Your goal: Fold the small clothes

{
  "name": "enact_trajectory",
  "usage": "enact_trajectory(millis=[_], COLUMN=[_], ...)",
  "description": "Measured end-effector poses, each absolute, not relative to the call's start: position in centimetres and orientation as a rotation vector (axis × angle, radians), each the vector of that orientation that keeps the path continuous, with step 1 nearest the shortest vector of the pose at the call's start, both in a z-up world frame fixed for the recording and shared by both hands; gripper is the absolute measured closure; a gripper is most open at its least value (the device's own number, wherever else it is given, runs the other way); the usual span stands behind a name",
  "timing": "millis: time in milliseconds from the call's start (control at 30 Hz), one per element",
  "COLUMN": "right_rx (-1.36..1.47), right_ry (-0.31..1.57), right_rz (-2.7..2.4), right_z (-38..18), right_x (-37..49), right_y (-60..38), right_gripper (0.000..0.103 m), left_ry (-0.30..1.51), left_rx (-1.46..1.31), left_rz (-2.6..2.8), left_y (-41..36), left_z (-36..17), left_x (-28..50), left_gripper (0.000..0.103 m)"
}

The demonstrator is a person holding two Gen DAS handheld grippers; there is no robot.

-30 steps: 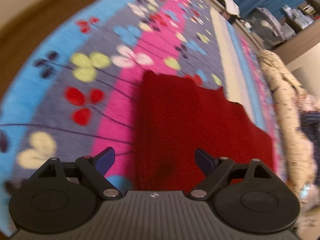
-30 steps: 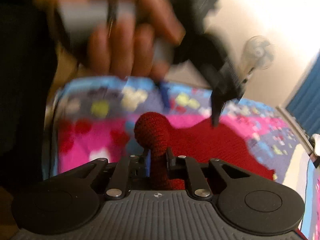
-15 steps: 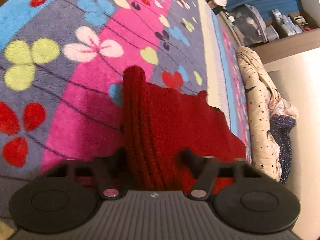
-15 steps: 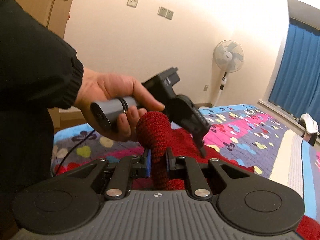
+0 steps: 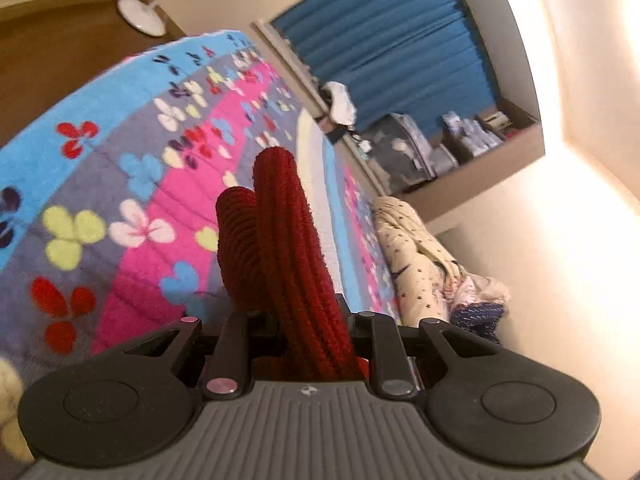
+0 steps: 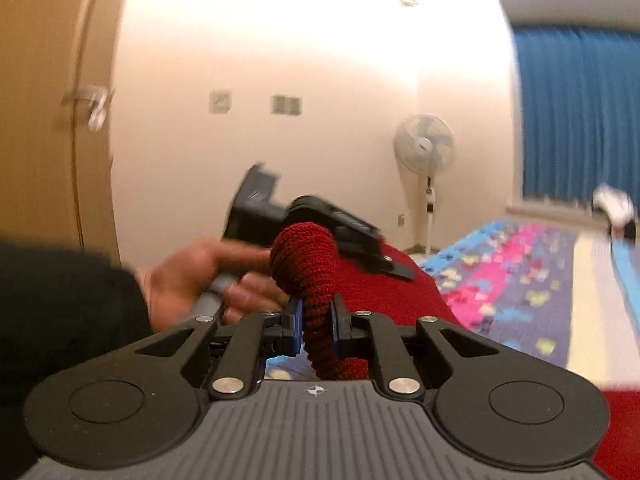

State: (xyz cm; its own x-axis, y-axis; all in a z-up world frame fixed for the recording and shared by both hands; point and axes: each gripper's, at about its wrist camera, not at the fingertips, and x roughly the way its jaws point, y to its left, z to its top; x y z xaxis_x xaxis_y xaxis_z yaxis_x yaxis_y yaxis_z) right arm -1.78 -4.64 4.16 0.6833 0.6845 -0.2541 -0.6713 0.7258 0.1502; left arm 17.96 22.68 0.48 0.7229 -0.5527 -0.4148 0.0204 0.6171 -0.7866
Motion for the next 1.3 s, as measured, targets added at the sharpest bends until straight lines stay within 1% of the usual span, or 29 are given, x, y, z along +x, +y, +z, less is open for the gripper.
enact_trajectory(millis=[100, 167, 267, 333, 367, 400, 467, 533, 567, 633, 700, 767, 800, 833, 867, 900, 933, 967, 1000, 1033, 1067, 1100, 1167, 1233, 1267, 1300], right_rx=[0.157, 0.223, 0.319, 0.374, 0.402, 0.426, 0.475, 0.546, 0.593, 0.661, 0.702, 0.823, 0.85, 0.851, 0.855, 0.867, 0.884, 0.892, 0.894, 0.885, 0.864, 0.832, 0.761, 0.668, 0.651, 0.64], right_ry=[0.4, 0.464, 0.493, 0.481, 0.47, 0.46, 0.465, 0.536, 0.596, 0.726, 0.795, 0.815, 0.807, 0.796, 0.78, 0.763, 0.746, 0.747, 0.762, 0.784, 0.799, 0.795, 0.711, 0.589, 0.587, 0.638], right_rz=[0.706, 0.636, 0.536, 0.458, 0.411, 0.36, 0.198, 0.017, -0.068, -0.199, -0.263, -0.218, -0.186, -0.172, -0.155, -0.142, -0.132, -0.129, -0.124, -0.109, -0.089, -0.079, -0.035, 0.05, 0.056, 0.016], right_z=[3.1, 2.4, 2.4, 2.8, 2.9, 2.8, 2.3, 0.4, -1.0, -4.3, -6.5, -8.0, -7.9, -7.6, -7.4, -7.3, -7.3, -7.4, -7.5, -7.7, -7.7, -7.0, -5.0, -2.4, -2.3, -3.1], right_x=[-1.2, -0.9, -1.0, -1.5, -1.8, -2.2, -2.5, -2.0, -1.4, -0.6, -0.7, -1.0, -1.0, -0.9, -0.8, -0.8, -0.6, 0.4, 1.0, 2.0, 2.9, 3.3, 3.2, 1.9, 1.8, 2.1], right_y=[-6.6, -8.5, -12.0, -14.7, -16.2, -17.6, -21.2, -25.0, -26.8, -30.2, -32.3, -34.0, -34.5, -34.8, -34.9, -35.3, -35.7, -36.0, -36.1, -36.1, -35.9, -35.7, -35.4, -34.6, -34.5, -34.7], right_gripper=[0.09, 0.09, 0.09, 0.09, 0.09, 0.091, 0.091, 0.091, 0.091, 0.091, 0.091, 0.087, 0.083, 0.076, 0.064, 0.058, 0.047, 0.043, 0.042, 0.044, 0.062, 0.076, 0.083, 0.084, 0.084, 0.084], left_ry=[0.764, 0.767, 0.703, 0.633, 0.597, 0.573, 0.523, 0.483, 0.495, 0.574, 0.663, 0.713, 0.726, 0.738, 0.748, 0.758, 0.773, 0.791, 0.809, 0.824, 0.834, 0.847, 0.868, 0.871, 0.864, 0.86], left_rx=[-0.808, -0.778, -0.755, -0.76, -0.77, -0.777, -0.823, -0.824, -0.781, -0.655, -0.561, -0.464, -0.414, -0.36, -0.325, -0.287, -0.249, -0.212, -0.176, -0.133, -0.091, -0.049, 0.067, 0.154, 0.176, 0.187], left_rz=[-0.303, -0.284, -0.332, -0.385, -0.419, -0.455, -0.53, -0.549, -0.535, -0.51, -0.522, -0.548, -0.57, -0.6, -0.619, -0.637, -0.655, -0.673, -0.69, -0.705, -0.717, -0.726, -0.717, -0.711, -0.714, -0.722], left_y=[21.0, 19.2, 16.4, 13.3, 11.6, 10.0, 7.9, 6.8, 6.4, 5.3, 4.2, 2.8, 2.2, 1.6, 1.2, 0.5, -0.2, -1.0, -1.4, -2.2, -2.8, -3.5, -4.7, -5.3, -5.4, -5.5], left_z=[0.0, 0.2, 1.7, 2.6, 3.2, 3.7, 4.1, 4.5, 4.5, 4.1, 3.3, 2.6, 2.3, 1.9, 1.3, 1.1, 0.7, 0.3, -0.2, -0.6, -1.1, -1.7, -2.9, -4.0, -4.2, -4.4], left_x=[18.0, 18.3, 17.7, 17.3, 17.2, 17.1, 16.8, 16.4, 16.4, 17.0, 17.6, 17.6, 17.5, 17.1, 17.0, 16.4, 16.3, 16.1, 15.7, 15.3, 14.9, 14.8, 14.4, 14.1, 13.9, 13.8], left_gripper=[0.08, 0.08, 0.079, 0.075, 0.066, 0.048, 0.032, 0.032, 0.032, 0.035, 0.04, 0.045, 0.045, 0.045, 0.046, 0.048, 0.049, 0.052, 0.056, 0.057, 0.058, 0.058, 0.058, 0.058, 0.057, 0.058])
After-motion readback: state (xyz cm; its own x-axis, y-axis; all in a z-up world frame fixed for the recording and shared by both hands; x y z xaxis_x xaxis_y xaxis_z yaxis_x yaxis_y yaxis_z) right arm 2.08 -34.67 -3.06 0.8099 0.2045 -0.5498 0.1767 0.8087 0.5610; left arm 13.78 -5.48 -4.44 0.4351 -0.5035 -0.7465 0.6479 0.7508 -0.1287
